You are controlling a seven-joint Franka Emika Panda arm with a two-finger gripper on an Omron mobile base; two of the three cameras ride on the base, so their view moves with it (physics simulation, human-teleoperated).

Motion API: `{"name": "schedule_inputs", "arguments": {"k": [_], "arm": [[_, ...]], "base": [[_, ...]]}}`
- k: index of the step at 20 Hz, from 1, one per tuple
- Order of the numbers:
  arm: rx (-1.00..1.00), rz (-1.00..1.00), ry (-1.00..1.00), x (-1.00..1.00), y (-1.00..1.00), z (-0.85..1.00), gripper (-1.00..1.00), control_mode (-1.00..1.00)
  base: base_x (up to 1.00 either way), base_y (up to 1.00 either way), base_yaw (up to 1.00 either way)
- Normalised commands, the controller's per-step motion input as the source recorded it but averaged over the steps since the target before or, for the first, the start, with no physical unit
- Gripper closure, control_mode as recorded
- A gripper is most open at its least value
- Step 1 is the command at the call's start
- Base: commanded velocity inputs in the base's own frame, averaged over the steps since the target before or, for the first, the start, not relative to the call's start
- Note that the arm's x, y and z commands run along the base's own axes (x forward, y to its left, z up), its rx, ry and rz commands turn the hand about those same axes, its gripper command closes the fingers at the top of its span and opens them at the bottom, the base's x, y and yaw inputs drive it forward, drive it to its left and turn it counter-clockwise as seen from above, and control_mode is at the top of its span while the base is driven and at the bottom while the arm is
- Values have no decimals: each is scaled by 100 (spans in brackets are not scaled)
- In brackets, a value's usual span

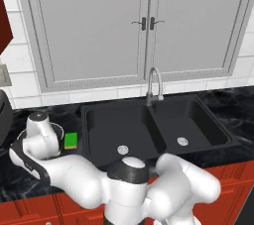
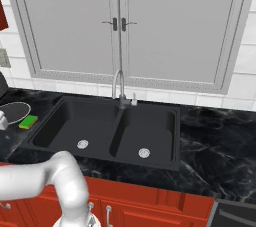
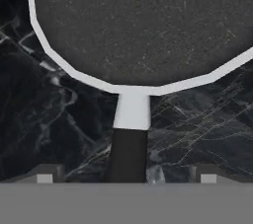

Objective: Pick the pan and sponge and place them into the sink. Then turn on the water.

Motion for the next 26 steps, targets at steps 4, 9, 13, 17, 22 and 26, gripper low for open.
{"name": "schedule_inputs", "arguments": {"k": [4, 9, 13, 17, 22, 26], "arm": [[0, 0, 4, 21, 23, -33, -100, -100], [0, 0, 5, 22, 20, -33, -100, -100], [-1, 0, 5, 28, 22, -26, 100, -100], [-2, 0, 0, 1, 5, -10, 100, -100], [-1, 0, 0, 0, -6, -2, 100, -100], [0, 0, -4, -9, -21, 9, 100, -100]], "base": [[0, 0, 0], [0, 0, 0], [0, 0, 0], [0, 0, 0], [0, 0, 0], [0, 0, 0]]}}
